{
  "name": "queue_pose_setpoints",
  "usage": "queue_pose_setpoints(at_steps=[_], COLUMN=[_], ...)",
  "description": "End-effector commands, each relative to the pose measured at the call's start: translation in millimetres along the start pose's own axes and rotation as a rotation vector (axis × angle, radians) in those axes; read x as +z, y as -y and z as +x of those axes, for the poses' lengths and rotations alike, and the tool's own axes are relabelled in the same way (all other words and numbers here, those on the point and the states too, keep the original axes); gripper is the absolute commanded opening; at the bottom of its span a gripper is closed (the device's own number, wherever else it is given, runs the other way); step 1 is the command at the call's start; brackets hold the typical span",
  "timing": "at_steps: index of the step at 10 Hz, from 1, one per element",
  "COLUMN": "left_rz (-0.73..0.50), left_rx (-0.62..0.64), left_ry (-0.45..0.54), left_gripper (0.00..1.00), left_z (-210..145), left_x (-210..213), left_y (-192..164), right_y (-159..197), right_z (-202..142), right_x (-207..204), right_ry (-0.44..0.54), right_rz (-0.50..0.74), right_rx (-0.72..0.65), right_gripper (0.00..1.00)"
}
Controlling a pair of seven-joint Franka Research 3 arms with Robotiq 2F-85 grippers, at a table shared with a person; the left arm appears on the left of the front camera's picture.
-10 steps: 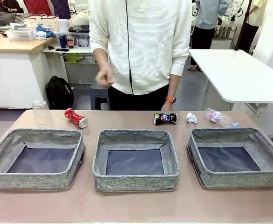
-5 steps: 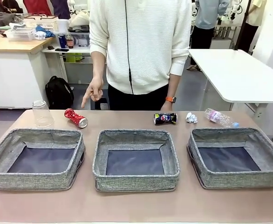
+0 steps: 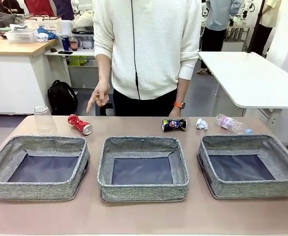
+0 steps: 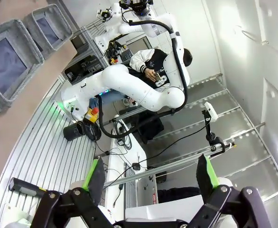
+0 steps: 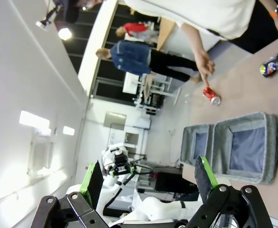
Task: Sort the waste into the appropriate baskets.
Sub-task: Pick up the waste item pointed out by the person.
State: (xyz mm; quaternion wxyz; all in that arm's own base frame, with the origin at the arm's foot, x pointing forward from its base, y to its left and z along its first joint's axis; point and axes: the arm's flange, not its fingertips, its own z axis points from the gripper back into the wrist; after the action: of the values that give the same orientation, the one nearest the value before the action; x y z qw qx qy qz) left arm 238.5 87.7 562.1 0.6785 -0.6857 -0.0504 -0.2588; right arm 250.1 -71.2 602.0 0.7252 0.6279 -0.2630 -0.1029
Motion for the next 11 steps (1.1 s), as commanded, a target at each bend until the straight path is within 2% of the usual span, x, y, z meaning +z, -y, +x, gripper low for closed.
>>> queue_pose_setpoints(at_steps=[1, 2, 3, 4, 6, 8, 9, 11], left_rz=[0.106, 0.364, 0.662, 0.837, 1.211, 1.543, 1.62, 1.697], left_rx=[-0.277, -0.572, -0.751, -0.874, -0.978, -1.056, -1.111, -1.148], left_ry=[-0.265, -0.527, -0.607, -0.648, -0.813, -0.972, -1.013, -0.976], left_gripper=[1.0, 1.0, 1.0, 1.0, 1.0, 1.0, 1.0, 1.0], left_z=[30.7, 68.5, 96.9, 124.2, 166.3, 192.4, 196.9, 206.3], left_x=[-6.1, -16.9, -29.4, -48.2, -87.7, -133.3, -148.6, -152.8], left_y=[5.0, -0.2, -10.7, -19.7, -22.4, -32.8, -38.6, -41.7], right_y=[-2.7, -2.7, -2.7, -2.7, -2.7, -2.7, -2.7, -2.7], right_z=[5.2, 5.2, 5.2, 5.2, 5.2, 5.2, 5.2, 5.2], right_x=[-3.1, -3.1, -3.1, -3.1, -3.1, -3.1, -3.1, -3.1], right_ry=[0.002, 0.002, 0.002, 0.002, 0.002, 0.002, 0.002, 0.002], right_rz=[0.022, 0.022, 0.022, 0.022, 0.022, 0.022, 0.022, 0.022], right_rx=[0.029, 0.029, 0.029, 0.029, 0.029, 0.029, 0.029, 0.029], right_gripper=[1.0, 1.0, 1.0, 1.0, 1.0, 1.0, 1.0, 1.0])
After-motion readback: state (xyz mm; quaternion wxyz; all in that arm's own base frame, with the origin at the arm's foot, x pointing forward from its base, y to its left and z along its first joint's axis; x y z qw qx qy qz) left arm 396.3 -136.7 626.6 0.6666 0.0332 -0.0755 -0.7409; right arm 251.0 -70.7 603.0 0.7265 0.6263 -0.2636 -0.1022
